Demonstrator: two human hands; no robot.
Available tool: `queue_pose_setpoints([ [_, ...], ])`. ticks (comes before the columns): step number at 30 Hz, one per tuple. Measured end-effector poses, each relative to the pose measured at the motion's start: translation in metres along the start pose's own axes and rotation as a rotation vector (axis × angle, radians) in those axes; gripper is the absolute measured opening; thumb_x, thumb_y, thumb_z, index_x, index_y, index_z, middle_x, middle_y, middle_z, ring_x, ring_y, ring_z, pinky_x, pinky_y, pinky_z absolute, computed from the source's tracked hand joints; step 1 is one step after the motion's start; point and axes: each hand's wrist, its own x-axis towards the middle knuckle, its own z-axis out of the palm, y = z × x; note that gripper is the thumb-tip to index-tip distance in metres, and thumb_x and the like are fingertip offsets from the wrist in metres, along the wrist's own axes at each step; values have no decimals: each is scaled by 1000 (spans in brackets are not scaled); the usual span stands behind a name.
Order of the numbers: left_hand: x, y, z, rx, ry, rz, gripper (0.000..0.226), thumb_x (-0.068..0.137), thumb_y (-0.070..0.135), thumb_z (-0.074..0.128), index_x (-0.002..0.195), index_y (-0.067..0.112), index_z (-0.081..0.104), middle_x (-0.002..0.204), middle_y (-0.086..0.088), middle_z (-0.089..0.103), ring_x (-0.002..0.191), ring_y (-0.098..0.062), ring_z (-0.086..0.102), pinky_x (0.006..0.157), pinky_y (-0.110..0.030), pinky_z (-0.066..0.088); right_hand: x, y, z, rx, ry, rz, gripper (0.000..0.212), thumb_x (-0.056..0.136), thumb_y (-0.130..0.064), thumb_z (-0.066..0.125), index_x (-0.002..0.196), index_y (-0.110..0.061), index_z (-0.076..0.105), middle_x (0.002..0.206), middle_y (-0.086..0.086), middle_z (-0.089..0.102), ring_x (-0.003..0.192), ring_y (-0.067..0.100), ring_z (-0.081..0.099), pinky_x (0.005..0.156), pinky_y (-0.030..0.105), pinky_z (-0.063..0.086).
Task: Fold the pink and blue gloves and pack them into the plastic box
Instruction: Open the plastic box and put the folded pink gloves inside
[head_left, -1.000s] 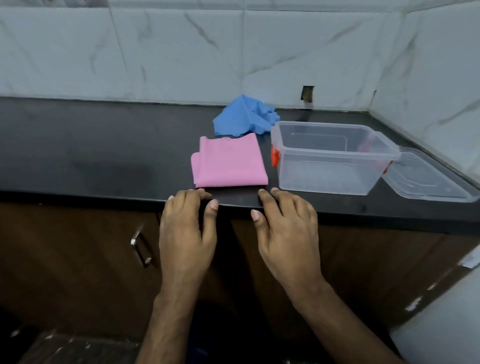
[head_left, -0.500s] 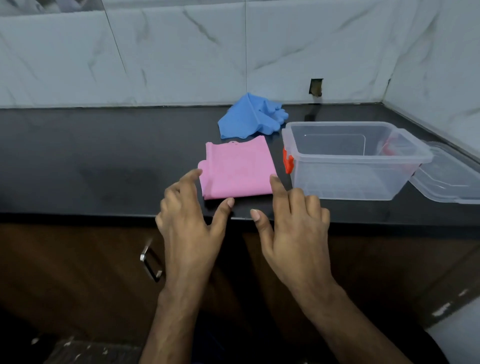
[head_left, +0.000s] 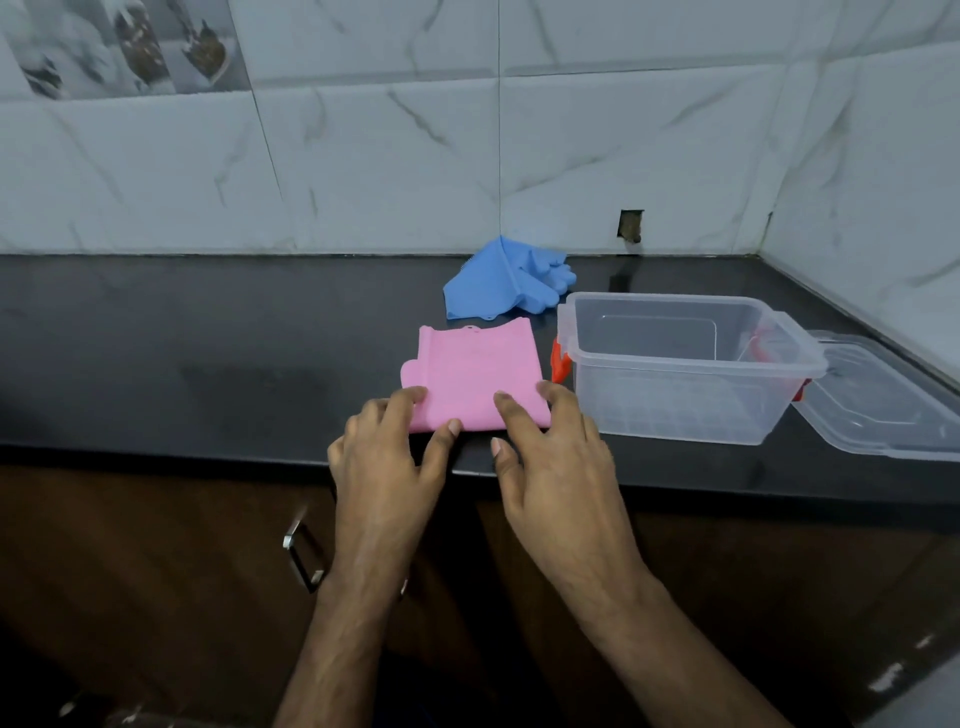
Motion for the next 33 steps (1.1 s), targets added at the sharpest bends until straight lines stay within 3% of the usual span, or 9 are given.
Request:
queue_pose_setpoints([
  [4, 7, -9, -7, 20, -27, 54, 44, 90, 59, 63, 120, 27, 69, 93, 9, 53, 95, -16, 54, 88, -38, 39, 16, 0, -3, -43, -95, -189, 39, 93, -16, 68, 131, -25, 64, 143, 3, 53, 112, 22, 63, 83, 38, 61],
  [11, 10, -12, -7, 75, 8, 91, 46, 90, 65, 57, 112, 28, 71, 85, 13, 52, 84, -12, 52, 77, -34, 39, 45, 0, -2, -85, -186, -297, 47, 97, -26, 65, 142, -29, 51, 139, -3, 55, 111, 17, 63, 88, 35, 58],
  [18, 10, -10, -3, 53, 39, 52, 34, 94, 58, 52, 103, 30, 70, 91, 15, 61, 89, -9, 56, 79, -33, 36, 51, 3, -3, -42, -209, -279, 39, 101, -33, 59, 139, -31, 53, 136, -5, 56, 113, 15, 61, 89, 36, 58],
  [23, 5, -4, -4, -180, 69, -73, 36, 98, 56, 48, 109, 29, 69, 97, 18, 70, 94, -5, 62, 93, -47, 48, 48, -1, -1, -77, -162, -256, 35, 98, -27, 64, 132, -25, 56, 122, -2, 60, 96, 15, 65, 76, 33, 57],
  [26, 1, -1, -7, -299, 77, -135, 34, 101, 56, 50, 118, 31, 64, 100, 17, 71, 97, -5, 65, 94, -51, 51, 47, -3, -2, -86, -126, -212, 29, 95, -22, 68, 123, -22, 62, 110, -1, 63, 80, 15, 64, 59, 25, 44],
  [28, -3, 3, -8, -353, 100, -170, 36, 101, 56, 50, 126, 31, 59, 106, 16, 69, 99, -1, 64, 92, -45, 54, 46, -3, -3, -64, -105, -189, 27, 94, -21, 68, 121, -21, 62, 109, -1, 64, 79, 15, 64, 60, 24, 38],
  [31, -12, 12, -9, -439, 166, -202, 42, 101, 56, 48, 130, 26, 50, 114, 9, 61, 98, 0, 64, 88, -35, 56, 44, -4, -7, 7, -59, -152, 22, 100, -26, 59, 121, -22, 59, 111, -3, 64, 85, 15, 64, 65, 26, 46],
  [33, -17, 17, -11, -552, 181, -278, 48, 100, 63, 44, 126, 22, 49, 106, 6, 69, 93, -1, 71, 83, -35, 56, 43, -8, -12, 73, -26, -111, 19, 101, -30, 55, 119, -23, 59, 109, -6, 65, 87, 16, 64, 69, 31, 51],
])
